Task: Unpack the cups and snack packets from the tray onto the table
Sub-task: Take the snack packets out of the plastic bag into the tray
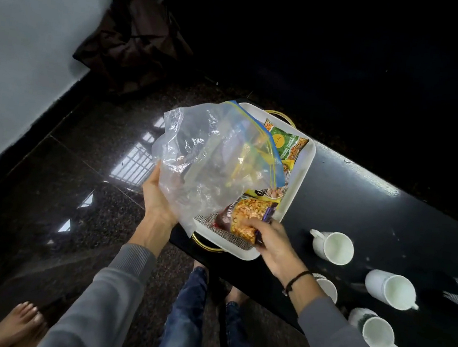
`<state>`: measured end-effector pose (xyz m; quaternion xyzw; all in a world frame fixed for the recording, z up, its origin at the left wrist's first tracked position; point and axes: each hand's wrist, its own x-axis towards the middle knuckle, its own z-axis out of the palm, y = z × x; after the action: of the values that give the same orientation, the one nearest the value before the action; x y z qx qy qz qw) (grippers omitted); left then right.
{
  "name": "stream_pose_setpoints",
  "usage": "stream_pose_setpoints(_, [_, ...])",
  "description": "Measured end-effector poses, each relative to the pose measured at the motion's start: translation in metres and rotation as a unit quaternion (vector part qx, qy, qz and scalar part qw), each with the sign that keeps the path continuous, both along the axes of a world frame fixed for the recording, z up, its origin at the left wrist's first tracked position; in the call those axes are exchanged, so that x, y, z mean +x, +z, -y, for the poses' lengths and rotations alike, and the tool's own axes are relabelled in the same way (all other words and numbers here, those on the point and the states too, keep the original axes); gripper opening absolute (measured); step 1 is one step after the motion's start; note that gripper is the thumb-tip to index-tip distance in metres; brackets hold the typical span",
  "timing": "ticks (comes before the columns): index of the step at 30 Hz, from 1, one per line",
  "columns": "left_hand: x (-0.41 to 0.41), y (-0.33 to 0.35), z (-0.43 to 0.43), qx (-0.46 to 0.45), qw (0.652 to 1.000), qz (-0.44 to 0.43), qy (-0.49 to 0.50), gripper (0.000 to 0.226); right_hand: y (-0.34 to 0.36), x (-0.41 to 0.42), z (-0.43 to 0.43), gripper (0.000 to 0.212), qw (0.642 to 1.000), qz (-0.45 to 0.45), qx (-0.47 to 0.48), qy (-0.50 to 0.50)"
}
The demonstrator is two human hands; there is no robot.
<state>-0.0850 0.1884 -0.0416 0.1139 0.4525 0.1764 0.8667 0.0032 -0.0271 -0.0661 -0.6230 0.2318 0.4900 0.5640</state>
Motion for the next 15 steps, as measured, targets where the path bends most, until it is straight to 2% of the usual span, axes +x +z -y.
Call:
stream_pose_setpoints(1, [0.002, 0.001, 0.0, -0.002, 1.0, 0.002, -0.001, 0.052, -0.004, -0.003, -0.003, 0.045, 1.0, -0.004, -0.004, 0.021])
stream_pose_setpoints(3, [0.005, 0.004, 0.0, -0.007, 1.0, 0.003, -0.005, 0.056, -0.006, -0.006, -0.008, 0.065, 0.987, 0.048, -0.082, 0.131])
stream_pose_setpoints(4, [0.006, 0.004, 0.001, -0.01, 1.0, 0.0, -0.004, 0.057, -0.006, -0.005, -0.009, 0.071, 0.966, 0.093, -0.136, 0.199])
stream_pose_setpoints(6, [0.007, 0.005, 0.002, -0.013, 1.0, -0.011, -0.003, 0.055, -0.003, -0.003, -0.007, 0.069, 0.921, 0.166, -0.216, 0.279])
stream_pose_setpoints(8, [0.008, 0.006, 0.005, -0.022, 1.0, -0.012, -0.011, 0.055, 0.003, 0.0, -0.004, 0.064, 0.906, 0.199, -0.23, 0.295])
stream_pose_setpoints(12, [0.007, 0.005, 0.014, -0.029, 0.999, -0.006, -0.035, 0.053, 0.016, 0.009, 0.004, 0.058, 0.871, 0.205, -0.256, 0.367])
stream_pose_setpoints(14, [0.007, 0.006, 0.018, -0.024, 0.999, -0.003, -0.048, 0.052, 0.018, 0.015, 0.009, 0.055, 0.862, 0.228, -0.281, 0.356])
stream_pose_setpoints(15, [0.007, 0.007, 0.02, -0.022, 0.998, -0.005, -0.056, 0.052, 0.02, 0.018, 0.012, 0.051, 0.874, 0.236, -0.281, 0.319])
